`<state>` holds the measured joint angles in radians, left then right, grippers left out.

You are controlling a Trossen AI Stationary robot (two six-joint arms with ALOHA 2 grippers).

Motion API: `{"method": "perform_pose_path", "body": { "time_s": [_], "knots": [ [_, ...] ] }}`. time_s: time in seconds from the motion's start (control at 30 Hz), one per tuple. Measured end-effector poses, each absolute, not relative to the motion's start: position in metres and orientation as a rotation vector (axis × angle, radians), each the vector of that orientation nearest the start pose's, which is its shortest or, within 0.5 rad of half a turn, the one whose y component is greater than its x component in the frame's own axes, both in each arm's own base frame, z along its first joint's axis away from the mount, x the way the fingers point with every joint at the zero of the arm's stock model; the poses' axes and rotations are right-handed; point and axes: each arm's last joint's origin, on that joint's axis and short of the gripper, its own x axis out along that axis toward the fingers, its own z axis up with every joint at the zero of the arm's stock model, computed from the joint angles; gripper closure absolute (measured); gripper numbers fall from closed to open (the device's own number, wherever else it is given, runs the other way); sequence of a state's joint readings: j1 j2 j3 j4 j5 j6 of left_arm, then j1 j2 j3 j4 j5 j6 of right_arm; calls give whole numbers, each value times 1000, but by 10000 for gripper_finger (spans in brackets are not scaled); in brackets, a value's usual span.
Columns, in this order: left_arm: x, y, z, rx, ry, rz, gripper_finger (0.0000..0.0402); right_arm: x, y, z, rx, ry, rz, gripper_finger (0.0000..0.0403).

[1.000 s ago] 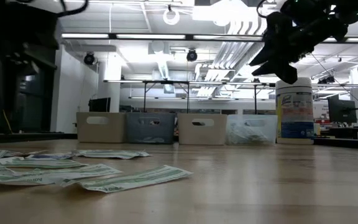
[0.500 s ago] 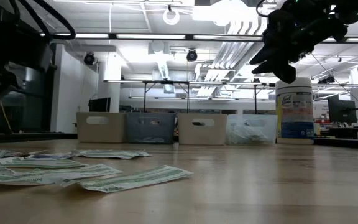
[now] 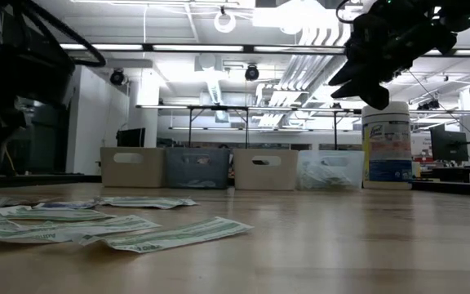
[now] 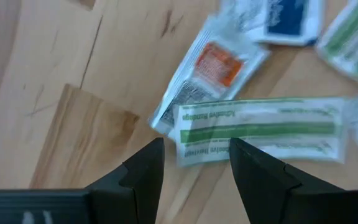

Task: Pick & Place First Aid Supplies
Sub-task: Put the green bandage into the transparent bin

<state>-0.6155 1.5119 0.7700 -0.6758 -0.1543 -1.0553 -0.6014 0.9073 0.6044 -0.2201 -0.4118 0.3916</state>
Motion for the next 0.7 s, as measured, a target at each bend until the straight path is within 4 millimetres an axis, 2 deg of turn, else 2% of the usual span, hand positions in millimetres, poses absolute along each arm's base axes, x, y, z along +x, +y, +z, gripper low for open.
{"method": "perform_pose_path", "body": {
  "time_s": [0.4,0.7],
  "knots": [
    [202,-139,136,-361,1392,358,229,164,-97,248,633,431,-247,274],
    [202,-140,135,-406,1406,361,297,164,-97,248,634,432,-227,274]
  ]
}}
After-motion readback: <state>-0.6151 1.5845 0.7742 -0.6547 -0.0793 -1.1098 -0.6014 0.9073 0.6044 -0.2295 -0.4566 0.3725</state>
